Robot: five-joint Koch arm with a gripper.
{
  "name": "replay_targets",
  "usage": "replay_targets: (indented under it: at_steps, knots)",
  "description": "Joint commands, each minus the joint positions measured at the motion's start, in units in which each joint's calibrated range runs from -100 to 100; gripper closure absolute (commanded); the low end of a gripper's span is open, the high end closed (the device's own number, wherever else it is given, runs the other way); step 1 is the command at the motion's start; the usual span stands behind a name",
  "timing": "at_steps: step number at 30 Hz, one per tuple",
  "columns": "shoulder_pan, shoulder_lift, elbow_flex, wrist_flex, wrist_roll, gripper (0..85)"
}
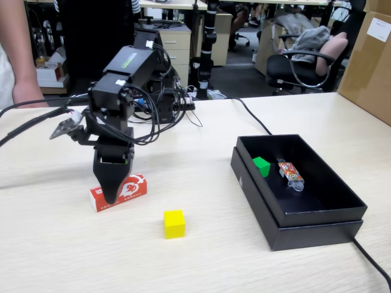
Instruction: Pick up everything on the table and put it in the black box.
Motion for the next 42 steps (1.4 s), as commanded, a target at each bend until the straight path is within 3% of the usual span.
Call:
replay_targets:
  at_steps: [1,6,10,14,17,22,29,35,42]
  knots:
    - [-0.2,-1.0,1.1,-0.8,-0.2,47.9]
    - [-0.4,0.4,1.0,-1.0,-0.5,48.0]
    - [-0.5,0.4,0.6,-1.0,-0.6,52.1]
    - [-0.5,0.0,2.1,-1.0,-0.6,62.1]
    - [-0.5,-0.5,2.3,-1.1,-0.5,62.2]
    - [-0.8,-3.9,3.9,-1.0,-0.5,81.7]
    - [-0.3,-20.9,-4.5,-1.0,-0.6,81.9]
    - [6.7,-50.7,-26.4,-1.0,0.8,81.9]
    - [21.0,-70.2,-34.5,-2.0,9.2,81.9]
